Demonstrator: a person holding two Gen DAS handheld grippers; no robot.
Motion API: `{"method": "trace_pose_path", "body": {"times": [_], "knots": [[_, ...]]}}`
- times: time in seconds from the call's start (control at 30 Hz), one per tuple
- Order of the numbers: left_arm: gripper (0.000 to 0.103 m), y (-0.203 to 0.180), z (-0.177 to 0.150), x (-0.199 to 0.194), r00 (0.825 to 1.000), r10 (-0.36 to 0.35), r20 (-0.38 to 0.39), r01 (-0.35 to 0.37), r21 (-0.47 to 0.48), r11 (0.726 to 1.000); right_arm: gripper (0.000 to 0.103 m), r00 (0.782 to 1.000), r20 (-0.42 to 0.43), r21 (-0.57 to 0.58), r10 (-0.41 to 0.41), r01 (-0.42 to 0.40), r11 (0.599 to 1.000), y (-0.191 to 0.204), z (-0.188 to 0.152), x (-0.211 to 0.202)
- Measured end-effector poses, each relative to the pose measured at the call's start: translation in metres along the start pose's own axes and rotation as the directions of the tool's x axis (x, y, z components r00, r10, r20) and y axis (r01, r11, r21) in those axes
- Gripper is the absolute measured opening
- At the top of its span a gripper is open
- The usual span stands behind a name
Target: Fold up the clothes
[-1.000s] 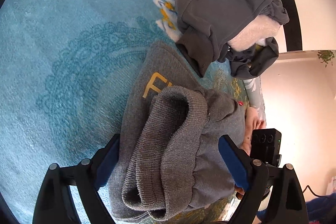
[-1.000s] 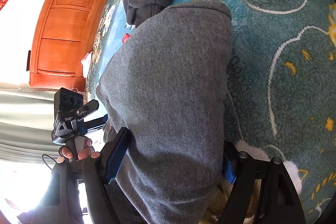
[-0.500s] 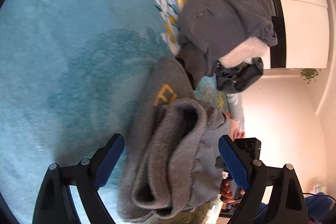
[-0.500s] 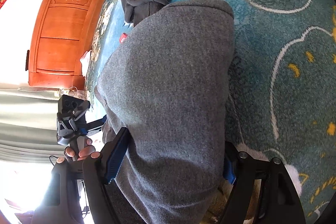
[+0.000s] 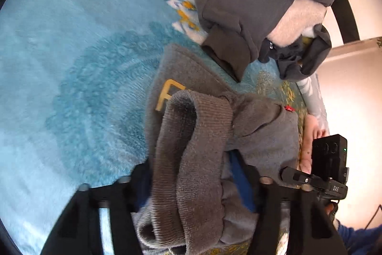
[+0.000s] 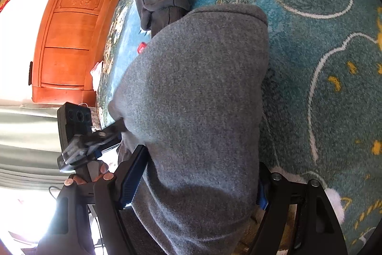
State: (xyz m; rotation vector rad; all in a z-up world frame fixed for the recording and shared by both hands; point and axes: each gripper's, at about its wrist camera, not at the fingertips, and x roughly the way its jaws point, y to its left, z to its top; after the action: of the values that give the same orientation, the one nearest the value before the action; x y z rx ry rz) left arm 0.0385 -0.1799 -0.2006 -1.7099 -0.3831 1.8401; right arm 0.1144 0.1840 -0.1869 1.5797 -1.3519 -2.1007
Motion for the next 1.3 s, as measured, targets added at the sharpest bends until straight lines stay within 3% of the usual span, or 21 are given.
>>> {"method": "trace_pose_path", "body": {"times": [0.07,0.13,0.23,0.47,0.63,0.8,0.97,1.07,1.17,1.27,1.3], "knots": [[0.045,-0.007,-0.006,-0.008,0.999,0.029,0.022,-0.029,0.016,0.999,0.069,1.000,0.006,-0.011,-0.004,0.004,1.000,0.002,-0.003,-0.007],[0.041,-0.020,-0.010,-0.017,0.997,0.059,0.041,-0.061,0.040,0.997,0.051,1.000,0.012,-0.024,-0.009,0.009,1.000,0.004,-0.005,-0.015],[0.034,-0.041,-0.016,-0.025,0.996,0.073,0.053,-0.077,0.071,0.995,0.039,0.999,0.045,-0.040,0.008,-0.006,0.999,-0.004,-0.010,-0.047],[0.029,-0.120,-0.020,-0.016,0.998,0.034,0.057,-0.042,0.132,0.990,0.038,0.991,0.126,-0.080,0.053,-0.043,0.996,-0.023,-0.022,-0.125],[0.029,-0.190,-0.021,0.002,0.998,-0.050,0.039,0.041,0.191,0.981,0.038,0.979,0.190,-0.102,0.074,-0.055,0.993,-0.043,-0.033,-0.188],[0.030,-0.302,-0.017,0.043,0.992,-0.127,-0.013,0.124,0.323,0.938,0.038,0.955,0.294,-0.072,0.020,0.001,0.997,-0.091,-0.053,-0.290],[0.030,-0.406,-0.021,0.087,0.975,-0.192,-0.112,0.221,0.413,0.884,0.038,0.918,0.394,-0.036,-0.036,0.054,0.998,-0.140,-0.074,-0.391],[0.029,-0.462,-0.027,0.123,0.960,-0.190,-0.206,0.263,0.423,0.867,0.038,0.890,0.451,-0.012,-0.070,0.084,0.996,-0.169,-0.086,-0.452],[0.029,-0.514,-0.046,0.155,0.945,-0.169,-0.280,0.290,0.477,0.830,0.038,0.857,0.505,0.014,-0.104,0.112,0.994,-0.198,-0.098,-0.513],[0.029,-0.541,-0.062,0.186,0.943,-0.096,-0.318,0.258,0.519,0.815,0.039,0.841,0.517,0.055,-0.156,0.149,0.987,-0.233,-0.107,-0.552],[0.029,-0.543,-0.064,0.192,0.945,-0.065,-0.319,0.233,0.521,0.821,0.039,0.840,0.516,0.079,-0.166,0.146,0.986,-0.241,-0.106,-0.553]]}}
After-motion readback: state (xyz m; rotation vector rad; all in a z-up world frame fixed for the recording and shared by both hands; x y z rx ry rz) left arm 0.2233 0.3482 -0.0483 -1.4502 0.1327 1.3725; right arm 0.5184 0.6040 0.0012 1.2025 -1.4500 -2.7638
